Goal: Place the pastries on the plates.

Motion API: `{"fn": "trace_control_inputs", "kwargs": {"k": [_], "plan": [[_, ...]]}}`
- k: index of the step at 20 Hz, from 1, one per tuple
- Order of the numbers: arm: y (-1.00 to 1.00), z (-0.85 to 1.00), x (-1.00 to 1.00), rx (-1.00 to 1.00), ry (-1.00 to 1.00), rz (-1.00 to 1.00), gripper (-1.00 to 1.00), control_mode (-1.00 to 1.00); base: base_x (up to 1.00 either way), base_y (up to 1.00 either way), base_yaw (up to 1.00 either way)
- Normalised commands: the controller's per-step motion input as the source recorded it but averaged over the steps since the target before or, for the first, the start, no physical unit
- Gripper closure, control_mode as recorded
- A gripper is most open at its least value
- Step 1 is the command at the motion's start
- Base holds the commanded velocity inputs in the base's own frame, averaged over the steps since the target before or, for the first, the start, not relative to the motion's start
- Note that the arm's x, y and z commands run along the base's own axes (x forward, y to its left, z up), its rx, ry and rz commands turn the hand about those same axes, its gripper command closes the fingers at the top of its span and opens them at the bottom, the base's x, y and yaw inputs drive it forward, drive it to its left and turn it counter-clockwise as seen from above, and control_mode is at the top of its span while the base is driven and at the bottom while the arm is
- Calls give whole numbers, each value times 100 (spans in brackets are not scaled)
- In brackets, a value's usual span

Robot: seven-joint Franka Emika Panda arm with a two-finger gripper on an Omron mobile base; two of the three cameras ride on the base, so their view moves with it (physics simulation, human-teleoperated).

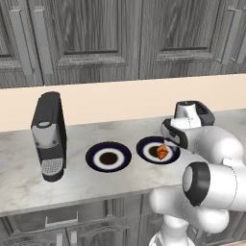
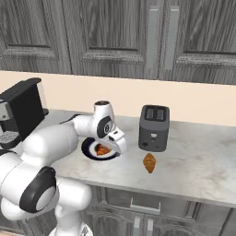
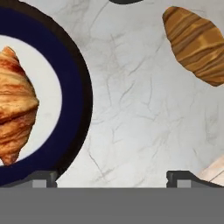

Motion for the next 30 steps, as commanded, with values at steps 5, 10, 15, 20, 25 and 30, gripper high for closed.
{"fn": "trace_control_inputs", "kwargs": {"k": [5, 10, 15, 20, 25, 30], "plan": [[-42, 2, 0, 0, 3, 1, -100, -100, 0, 0, 0], [-50, 0, 0, 0, 0, 1, -100, -100, 0, 0, 0], [-52, 0, 1, 0, 1, 0, -100, -100, 0, 0, 0], [-45, 0, 17, 0, 1, 1, -100, -100, 0, 0, 0], [-44, 0, 13, 0, 0, 1, -100, -100, 0, 0, 0], [-37, -5, 6, 0, 0, 3, -100, -100, 0, 0, 0]]}}
